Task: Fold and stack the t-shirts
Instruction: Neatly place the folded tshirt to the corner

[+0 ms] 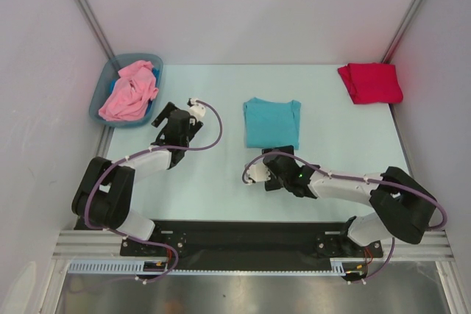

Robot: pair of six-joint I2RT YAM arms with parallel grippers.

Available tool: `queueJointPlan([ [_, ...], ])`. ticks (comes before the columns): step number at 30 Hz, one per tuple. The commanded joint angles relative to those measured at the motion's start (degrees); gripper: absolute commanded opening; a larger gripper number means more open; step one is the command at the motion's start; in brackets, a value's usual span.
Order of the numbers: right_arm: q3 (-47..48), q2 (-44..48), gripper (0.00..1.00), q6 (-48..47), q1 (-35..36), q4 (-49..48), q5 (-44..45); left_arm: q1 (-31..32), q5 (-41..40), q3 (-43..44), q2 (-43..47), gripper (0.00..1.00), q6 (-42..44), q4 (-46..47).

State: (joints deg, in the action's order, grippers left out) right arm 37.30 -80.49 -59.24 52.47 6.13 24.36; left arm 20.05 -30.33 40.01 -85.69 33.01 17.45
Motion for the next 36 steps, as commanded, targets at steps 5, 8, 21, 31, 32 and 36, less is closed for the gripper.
queueJointPlan([
  [5,2.42,-5.1,0.92,-0.52,0.35,-2.97,-4.05,-0.45,-0.44,-0.02,2.46,1.0,-0.5,1.44],
  [8,4.27,-6.96,0.89,0.0,-0.26,-0.51,-7.3,-0.45,-0.44,-0.11,2.28,1.0,-0.49,1.53],
  [21,20.09,-12.93,0.86,0.27,-8.16,15.23,-20.22,-0.37,-0.17,-0.19,2.19,1.0,-0.32,1.88],
  [31,21.33,-20.4,0.79,-1.49,-12.21,12.16,-21.72,-0.45,-0.26,-0.28,2.63,1.0,-0.23,1.88],
  [32,21.15,-21.19,0.79,-1.84,-12.65,11.28,-21.29,-0.45,-0.26,-0.28,2.63,0.99,-0.32,1.88],
  [36,19.66,-21.03,0.78,-2.28,-12.74,6.09,-18.65,-0.37,-0.43,-0.46,2.72,1.0,-0.06,1.97],
])
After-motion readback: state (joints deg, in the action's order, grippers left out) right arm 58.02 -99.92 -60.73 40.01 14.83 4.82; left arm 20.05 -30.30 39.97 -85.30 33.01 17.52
